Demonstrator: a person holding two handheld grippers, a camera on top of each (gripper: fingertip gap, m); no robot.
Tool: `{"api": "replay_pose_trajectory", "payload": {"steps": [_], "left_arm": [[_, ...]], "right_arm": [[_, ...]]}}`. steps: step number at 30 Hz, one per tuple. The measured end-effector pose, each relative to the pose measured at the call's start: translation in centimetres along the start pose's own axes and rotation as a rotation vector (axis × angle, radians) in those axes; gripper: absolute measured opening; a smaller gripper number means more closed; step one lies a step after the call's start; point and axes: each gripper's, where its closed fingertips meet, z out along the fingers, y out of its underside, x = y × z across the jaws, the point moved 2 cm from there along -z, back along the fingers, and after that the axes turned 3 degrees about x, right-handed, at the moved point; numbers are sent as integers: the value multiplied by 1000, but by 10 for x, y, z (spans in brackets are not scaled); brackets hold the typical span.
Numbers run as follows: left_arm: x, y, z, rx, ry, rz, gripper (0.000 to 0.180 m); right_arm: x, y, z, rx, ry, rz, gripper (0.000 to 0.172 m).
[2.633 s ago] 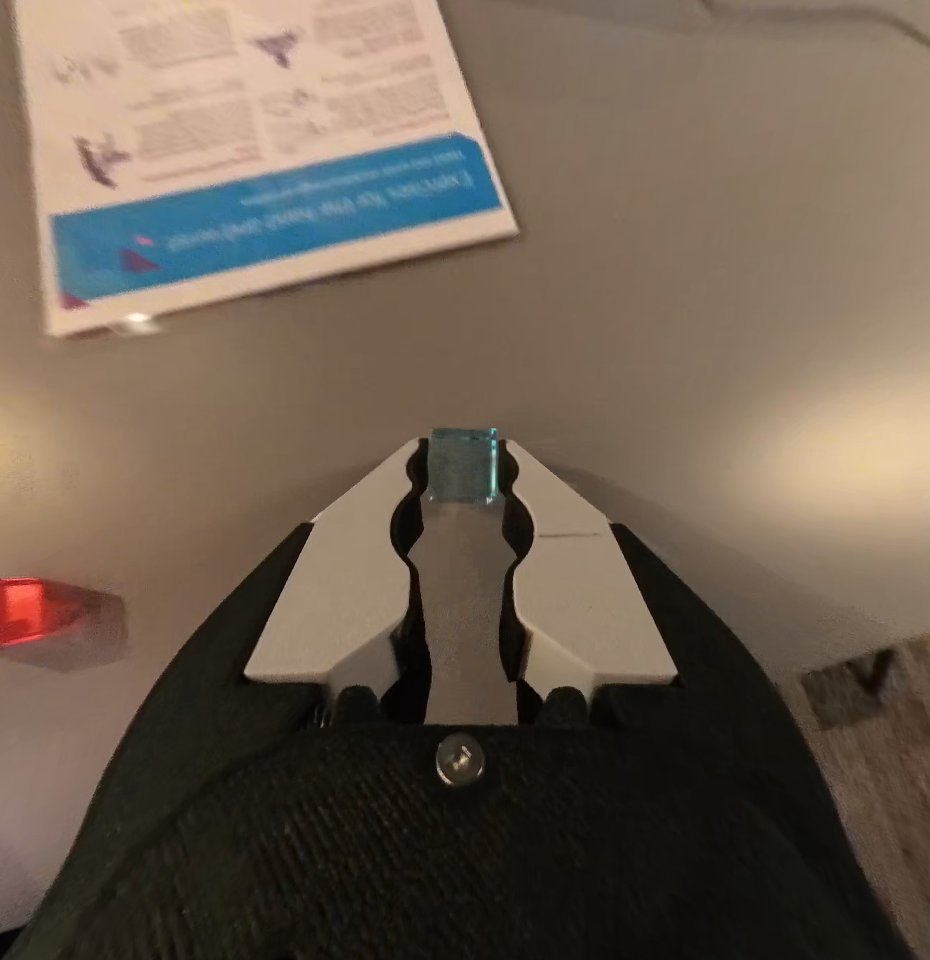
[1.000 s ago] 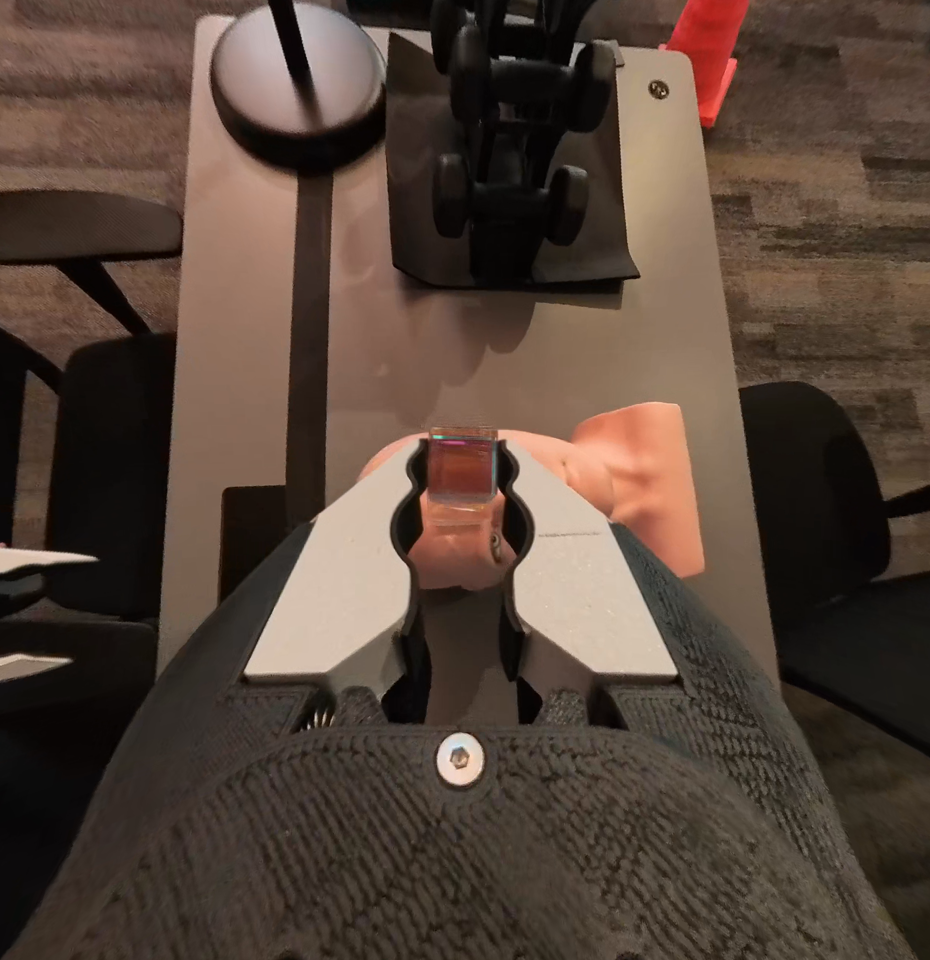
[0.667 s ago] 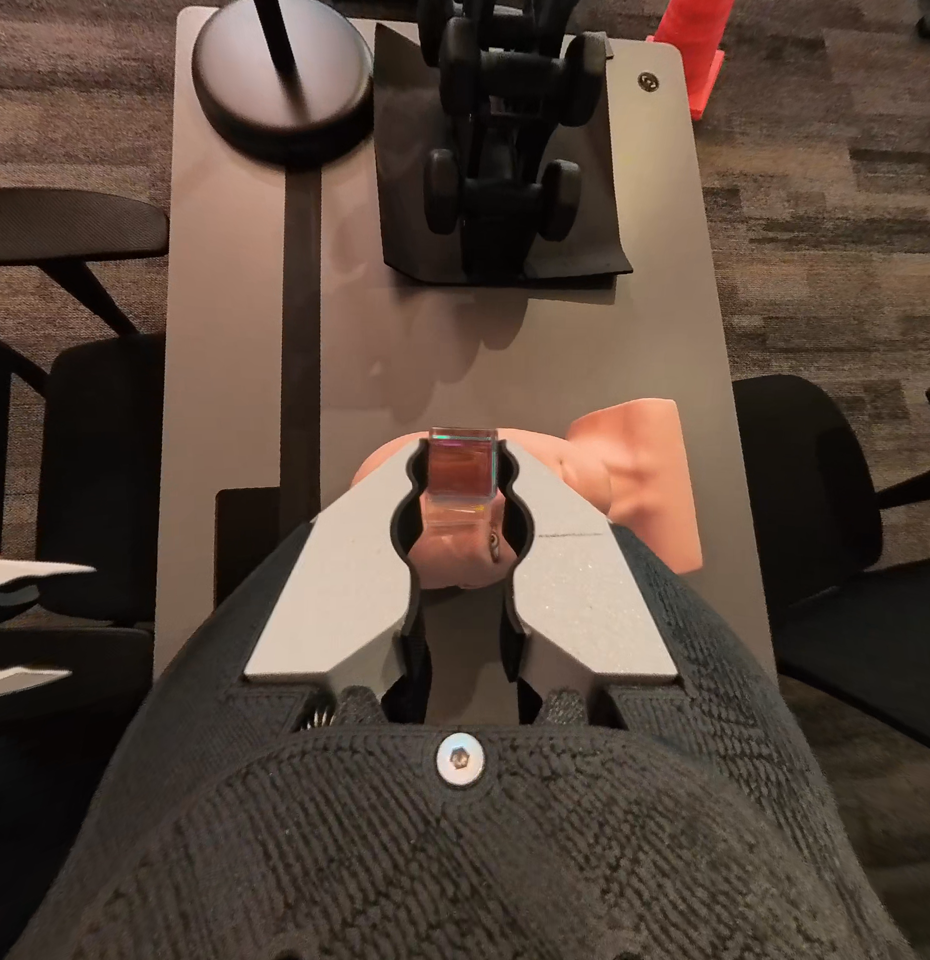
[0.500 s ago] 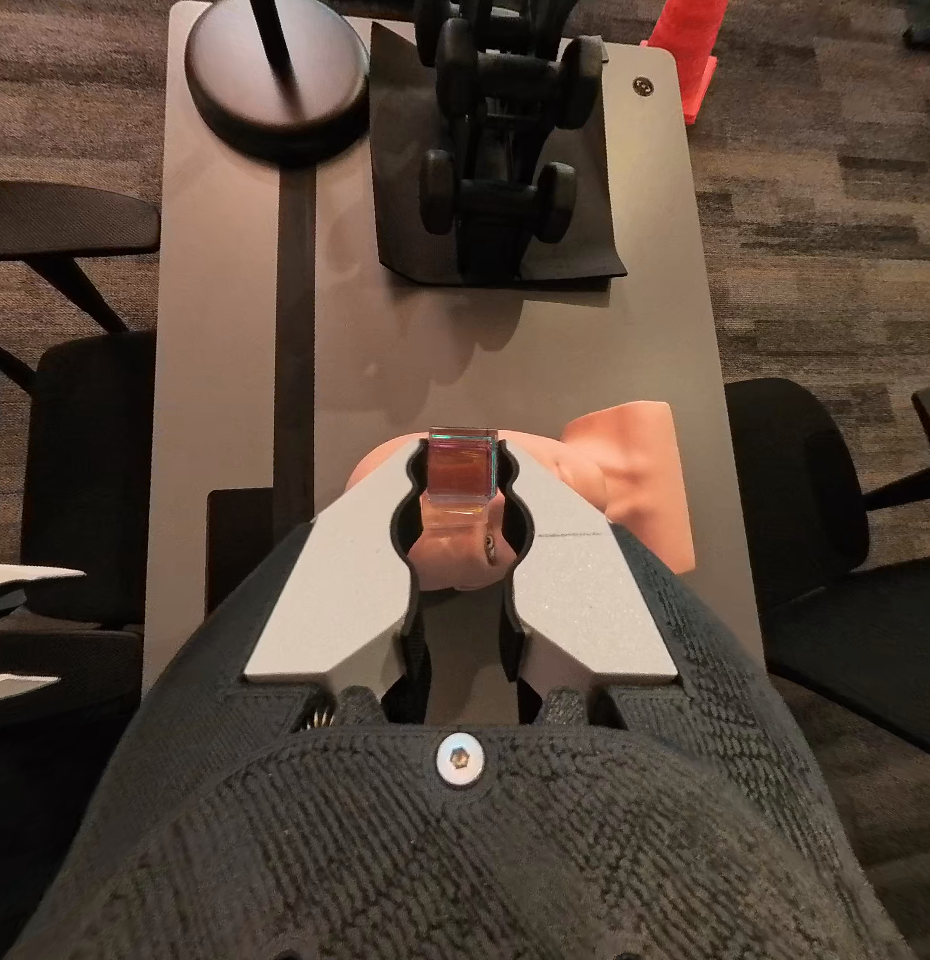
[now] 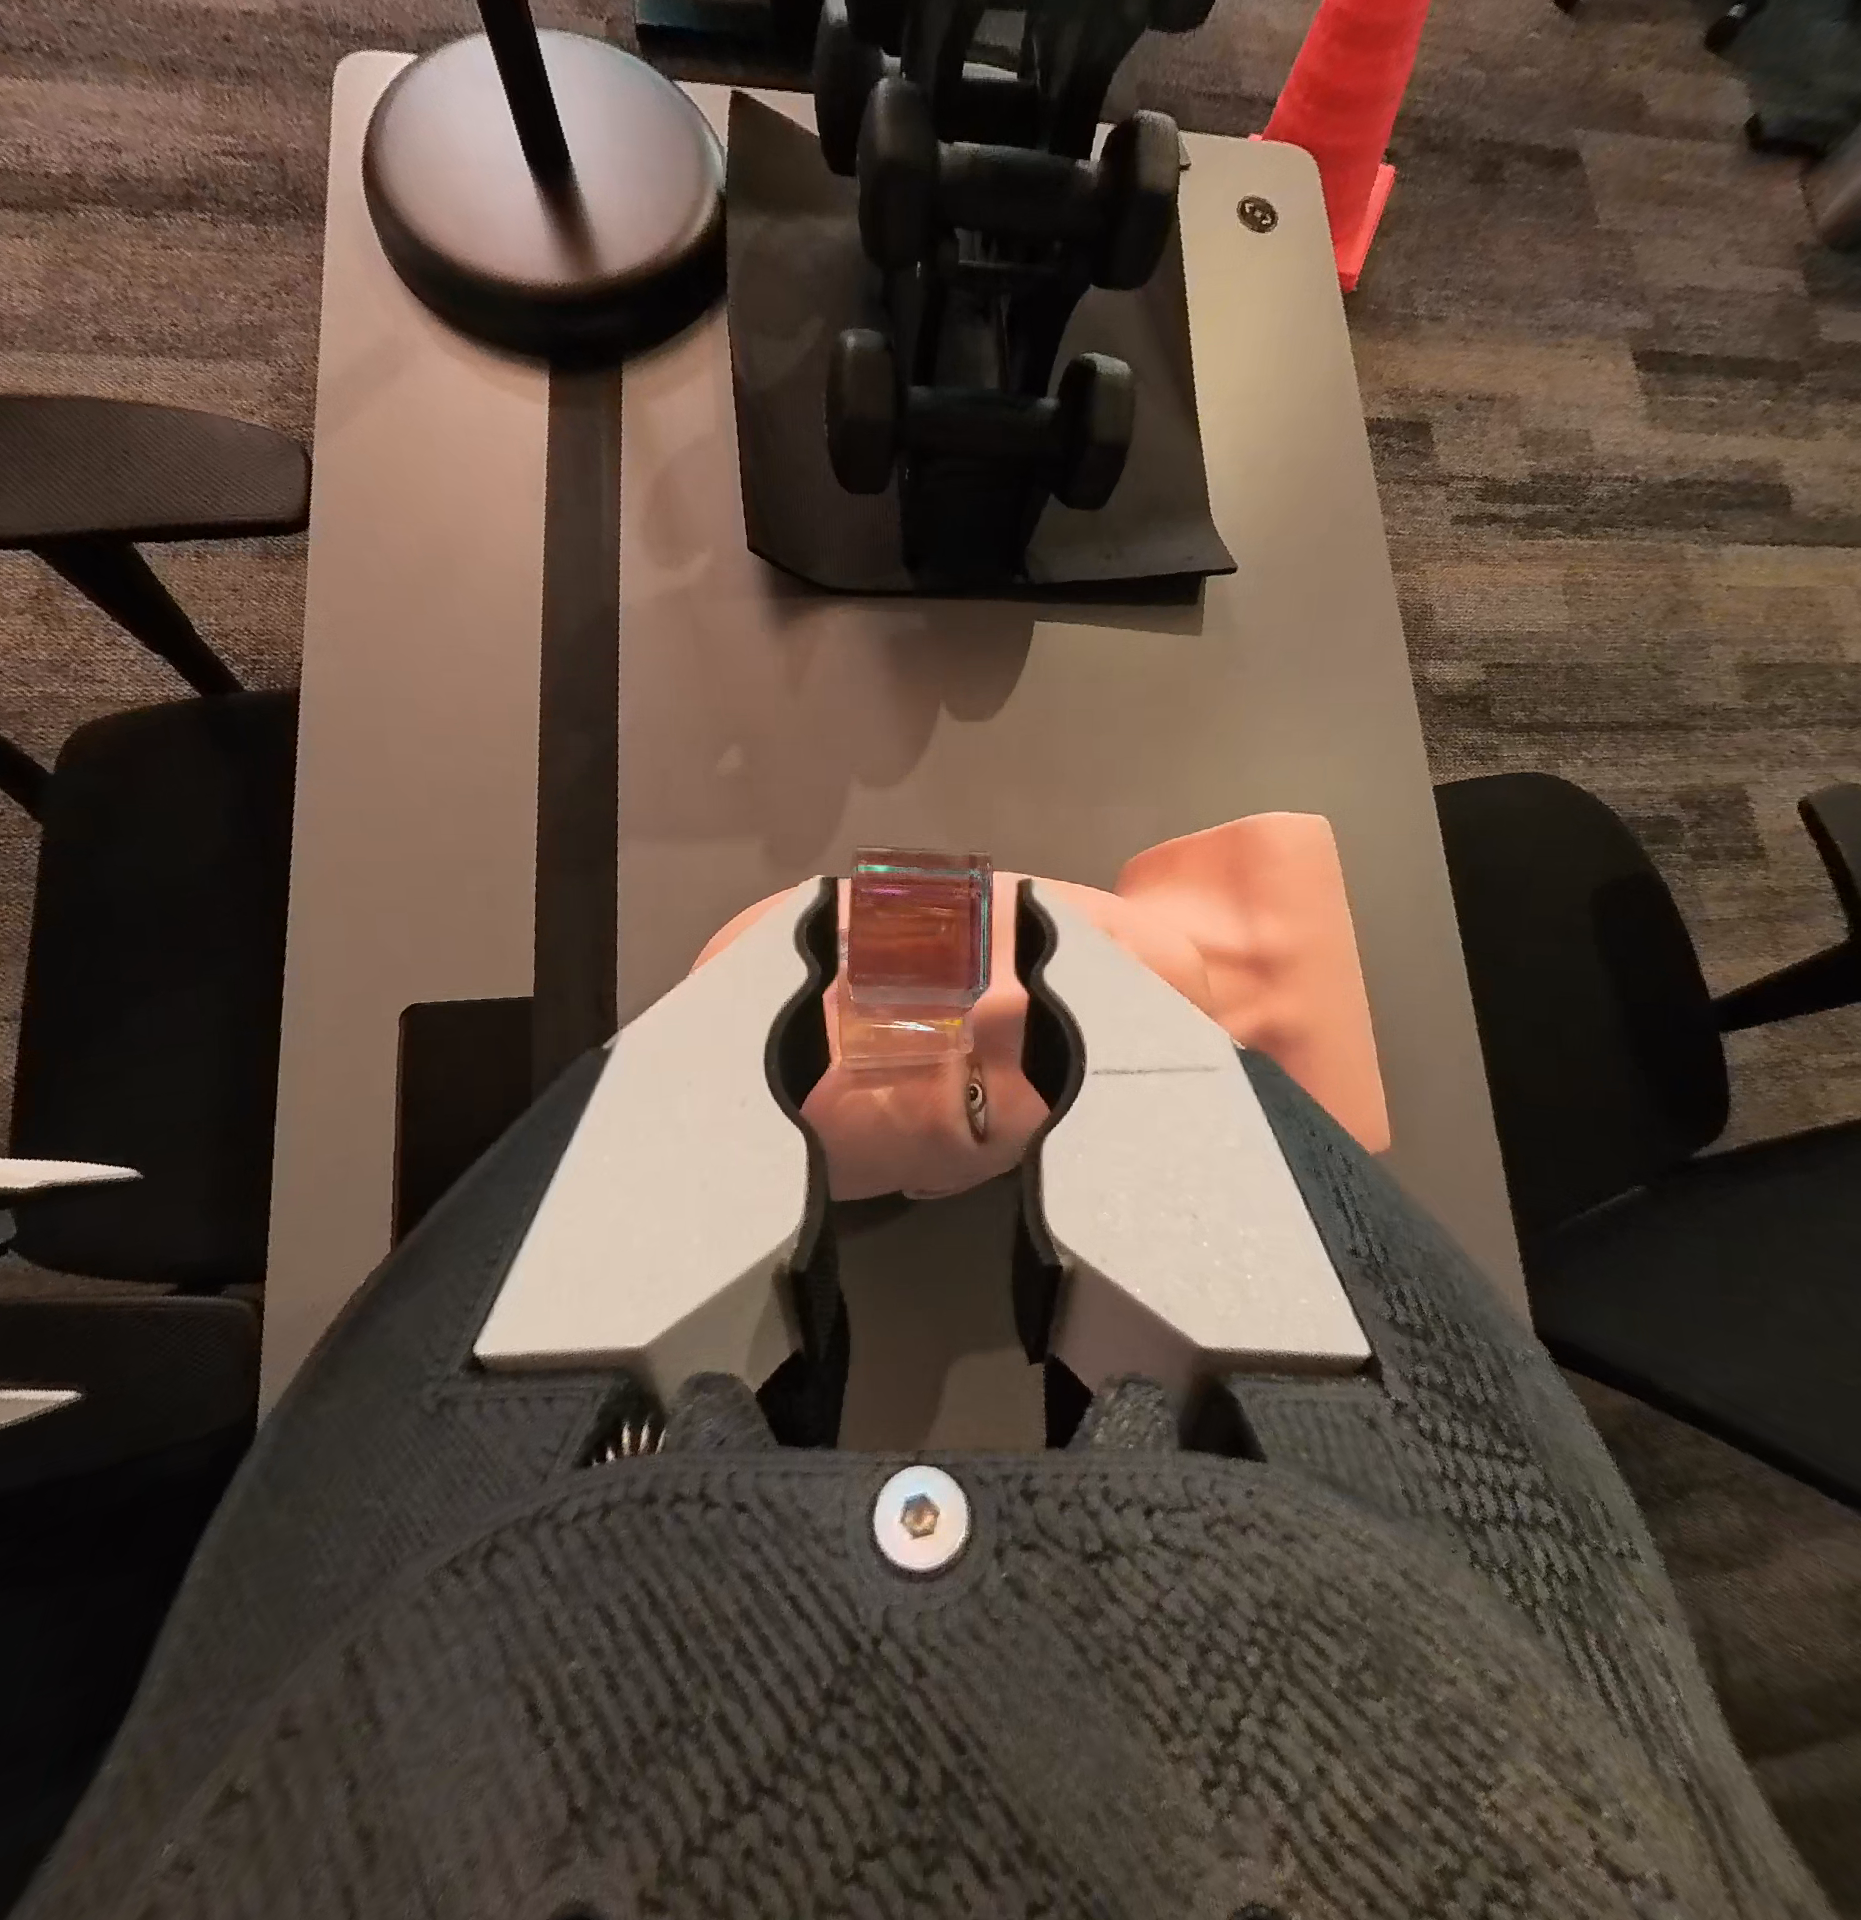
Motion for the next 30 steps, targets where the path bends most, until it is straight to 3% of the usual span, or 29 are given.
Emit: {"api": "replay_pose_trajectory", "payload": {"steps": [19, 25, 30], "left_arm": [[3, 1, 1, -12, 11, 8, 71], [3, 0, 1, -17, 11, 14, 71], [2, -10, 7, -5, 13, -2, 66]], "right_arm": [[5, -4, -13, 98, 13, 66, 55], [-7, -15, -84, 417, 84, 93, 52], [-16, 51, -128, 579, 164, 250, 24]]}}
